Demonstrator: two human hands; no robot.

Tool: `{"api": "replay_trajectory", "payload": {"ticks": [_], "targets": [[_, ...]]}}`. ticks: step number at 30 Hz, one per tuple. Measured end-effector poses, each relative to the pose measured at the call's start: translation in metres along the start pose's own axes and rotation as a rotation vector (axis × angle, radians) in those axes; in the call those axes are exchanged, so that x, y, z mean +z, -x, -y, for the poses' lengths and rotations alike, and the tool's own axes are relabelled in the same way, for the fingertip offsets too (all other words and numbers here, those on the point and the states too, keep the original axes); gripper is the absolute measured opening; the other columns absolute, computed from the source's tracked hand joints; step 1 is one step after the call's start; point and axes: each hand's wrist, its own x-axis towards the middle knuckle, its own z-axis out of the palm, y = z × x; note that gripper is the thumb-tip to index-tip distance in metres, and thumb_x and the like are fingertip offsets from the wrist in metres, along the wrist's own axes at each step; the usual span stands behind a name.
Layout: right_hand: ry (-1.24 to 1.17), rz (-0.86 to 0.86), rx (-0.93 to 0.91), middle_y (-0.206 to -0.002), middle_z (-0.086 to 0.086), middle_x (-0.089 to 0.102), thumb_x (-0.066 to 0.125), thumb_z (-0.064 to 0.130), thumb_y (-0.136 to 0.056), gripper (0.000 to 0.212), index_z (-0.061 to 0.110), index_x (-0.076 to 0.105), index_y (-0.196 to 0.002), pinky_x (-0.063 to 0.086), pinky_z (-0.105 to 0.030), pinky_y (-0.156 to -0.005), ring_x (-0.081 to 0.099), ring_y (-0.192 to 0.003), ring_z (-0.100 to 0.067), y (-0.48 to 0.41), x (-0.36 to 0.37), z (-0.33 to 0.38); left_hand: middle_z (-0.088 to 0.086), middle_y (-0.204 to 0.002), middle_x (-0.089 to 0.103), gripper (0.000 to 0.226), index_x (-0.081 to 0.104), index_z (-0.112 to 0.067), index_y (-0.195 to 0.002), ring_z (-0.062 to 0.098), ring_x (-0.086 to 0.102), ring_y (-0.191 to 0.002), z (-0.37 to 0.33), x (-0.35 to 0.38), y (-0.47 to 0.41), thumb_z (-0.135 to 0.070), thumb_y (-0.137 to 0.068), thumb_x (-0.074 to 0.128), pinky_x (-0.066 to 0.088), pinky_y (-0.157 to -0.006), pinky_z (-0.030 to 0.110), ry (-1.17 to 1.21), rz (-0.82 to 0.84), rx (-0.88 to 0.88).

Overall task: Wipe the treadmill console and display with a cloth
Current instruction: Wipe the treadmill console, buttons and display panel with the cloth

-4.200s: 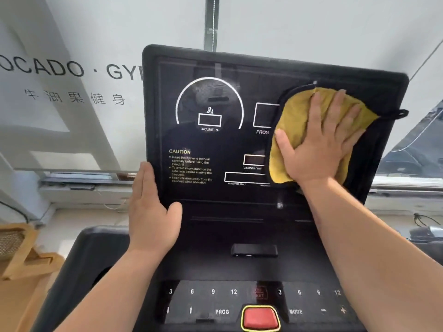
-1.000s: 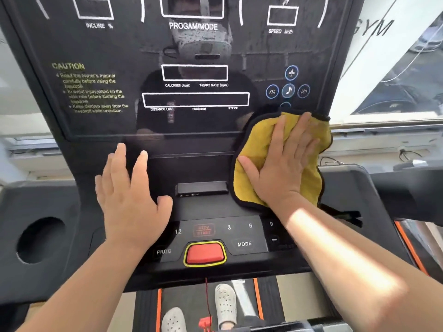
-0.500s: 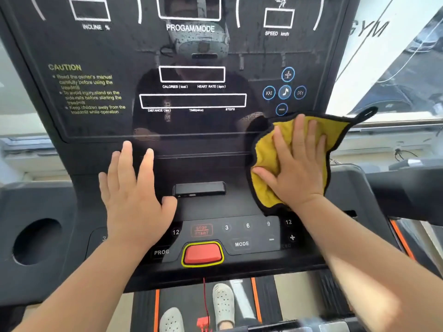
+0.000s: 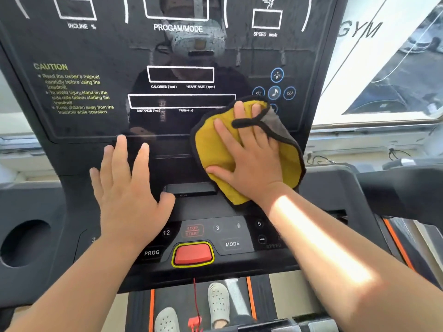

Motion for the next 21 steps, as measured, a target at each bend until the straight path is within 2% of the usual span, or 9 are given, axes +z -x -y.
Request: {"api": "replay_trajectory", "payload": {"ticks": [4,7,9,10,12,14,16,18,21], "targets": [[-0.041,0.029,0.196,-0.170,-0.021,0.011,0.063,0.089,-0.065,0.125,0.023,0.021,-0.162,0.033,-0.059,-0.111,0.020,-0.153,-0.044,0.027,-0.002,-0.029,0.014,-0.165,0.014,0.091,0.034,-0.014,-0.151,0.040,0.012,-0.151,-0.006,0.003,-0.001,-0.020,-0.070,0.076,0.013,-0.115,0.069,0.013,-0.024,0.011],[-0.052,-0.007,0.230,-0.168,-0.022,0.020,0.074,0.086,-0.054,0.135,0.013,0.028,-0.159,0.032,-0.060,-0.114,0.020,-0.153,-0.038,0.032,-0.008,-0.038,0.013,-0.165,0.014,0.087,0.035,-0.015,-0.150,0.039,0.011,-0.151,-0.008,0.007,0.002,-0.025,-0.072,0.070,0.014,-0.115,0.070,0.020,-0.018,0.005],[-0.004,-0.045,0.213,-0.165,-0.019,0.029,0.072,0.089,-0.052,0.130,0.018,0.039,-0.157,0.028,-0.063,-0.115,0.023,-0.150,-0.037,0.032,-0.012,-0.043,0.012,-0.165,0.014,0.085,0.035,-0.016,-0.150,0.038,0.011,-0.151,-0.011,0.007,0.004,-0.030,-0.071,0.063,0.014,-0.115,0.069,0.025,-0.020,0.007],[0.016,-0.056,0.227,-0.165,-0.018,0.030,0.069,0.092,-0.052,0.127,0.025,0.043,-0.156,0.021,-0.066,-0.117,0.023,-0.151,-0.039,0.032,-0.014,-0.045,0.012,-0.165,0.014,0.085,0.035,-0.016,-0.150,0.038,0.011,-0.152,-0.013,0.006,0.004,-0.032,-0.070,0.061,0.014,-0.115,0.069,0.026,-0.020,0.008],[-0.015,-0.028,0.305,-0.168,-0.020,0.018,0.065,0.097,-0.049,0.124,0.040,0.040,-0.156,0.000,-0.072,-0.118,0.010,-0.154,-0.049,0.032,-0.014,-0.048,0.011,-0.165,0.015,0.085,0.036,-0.016,-0.149,0.038,0.011,-0.152,-0.017,0.005,0.004,-0.032,-0.069,0.059,0.013,-0.115,0.069,0.026,-0.023,0.008],[-0.079,0.030,0.348,-0.169,-0.029,0.001,0.063,0.098,-0.051,0.127,0.041,0.029,-0.160,-0.005,-0.076,-0.115,-0.004,-0.153,-0.057,0.033,-0.010,-0.043,0.011,-0.165,0.014,0.085,0.036,-0.017,-0.149,0.037,0.012,-0.152,-0.018,0.006,0.003,-0.032,-0.068,0.059,0.013,-0.115,0.068,0.021,-0.026,0.005],[-0.082,0.064,0.305,-0.165,-0.036,-0.003,0.060,0.094,-0.062,0.127,0.028,0.020,-0.163,0.001,-0.075,-0.119,-0.006,-0.151,-0.061,0.037,-0.001,-0.032,0.011,-0.165,0.014,0.086,0.036,-0.017,-0.149,0.038,0.012,-0.151,-0.017,0.007,0.002,-0.033,-0.068,0.060,0.013,-0.115,0.069,0.011,-0.029,0.003],[-0.084,0.093,0.243,-0.166,-0.036,-0.002,0.058,0.088,-0.073,0.124,0.017,0.013,-0.164,0.002,-0.069,-0.123,-0.006,-0.153,-0.056,0.044,0.008,-0.019,0.012,-0.165,0.014,0.086,0.036,-0.017,-0.149,0.038,0.012,-0.151,-0.017,0.009,0.003,-0.033,-0.068,0.060,0.013,-0.116,0.069,0.005,-0.027,0.002],[-0.107,0.111,0.185,-0.169,-0.028,-0.004,0.055,0.085,-0.078,0.120,0.018,0.005,-0.164,0.001,-0.064,-0.125,-0.014,-0.156,-0.045,0.055,0.014,-0.015,0.011,-0.165,0.013,0.086,0.036,-0.017,-0.149,0.037,0.011,-0.151,-0.020,0.009,0.002,-0.033,-0.068,0.060,0.012,-0.116,0.069,0.009,-0.021,-0.001]]}}
